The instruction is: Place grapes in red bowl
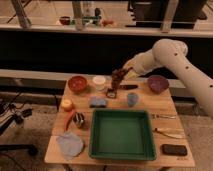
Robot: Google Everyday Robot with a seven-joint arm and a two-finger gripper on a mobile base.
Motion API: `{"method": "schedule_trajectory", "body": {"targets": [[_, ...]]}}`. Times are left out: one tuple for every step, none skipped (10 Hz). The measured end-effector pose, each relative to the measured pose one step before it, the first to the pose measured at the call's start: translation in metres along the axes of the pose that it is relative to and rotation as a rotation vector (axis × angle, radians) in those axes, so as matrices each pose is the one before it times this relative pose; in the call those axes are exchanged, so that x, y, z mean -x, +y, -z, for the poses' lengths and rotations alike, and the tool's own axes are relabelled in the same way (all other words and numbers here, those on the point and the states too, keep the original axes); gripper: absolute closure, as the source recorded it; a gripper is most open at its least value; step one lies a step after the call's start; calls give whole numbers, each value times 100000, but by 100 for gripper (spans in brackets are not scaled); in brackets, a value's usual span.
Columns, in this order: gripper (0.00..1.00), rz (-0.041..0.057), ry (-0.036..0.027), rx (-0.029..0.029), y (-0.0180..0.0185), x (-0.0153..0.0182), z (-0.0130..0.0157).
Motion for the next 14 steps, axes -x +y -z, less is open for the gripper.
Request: {"method": "schedule_trajectory", "body": {"targets": [[100, 1498, -4701, -726, -913, 2136, -988], [100, 2372, -5894, -1054, -1196, 2479, -1232], [100, 2255, -4825, -1012, -1021, 1737, -1049], [100, 1518, -4014, -898, -855, 1084, -881], [100, 1264, -3745, -610, -811, 686, -878], [100, 790, -2999, -509, -708, 474, -858], [100, 71, -272, -116, -107, 28, -23], [100, -242, 236, -174, 46, -188, 190], [100, 55, -29, -6, -27, 43, -10], [100, 23, -69, 72, 11, 27, -67], [100, 96, -78, 42, -28, 76, -51], [100, 90, 14, 77, 25, 25, -52], [100, 91, -292, -402, -40, 11, -84], [100, -187, -1096, -1038, -206, -166, -418]]}}
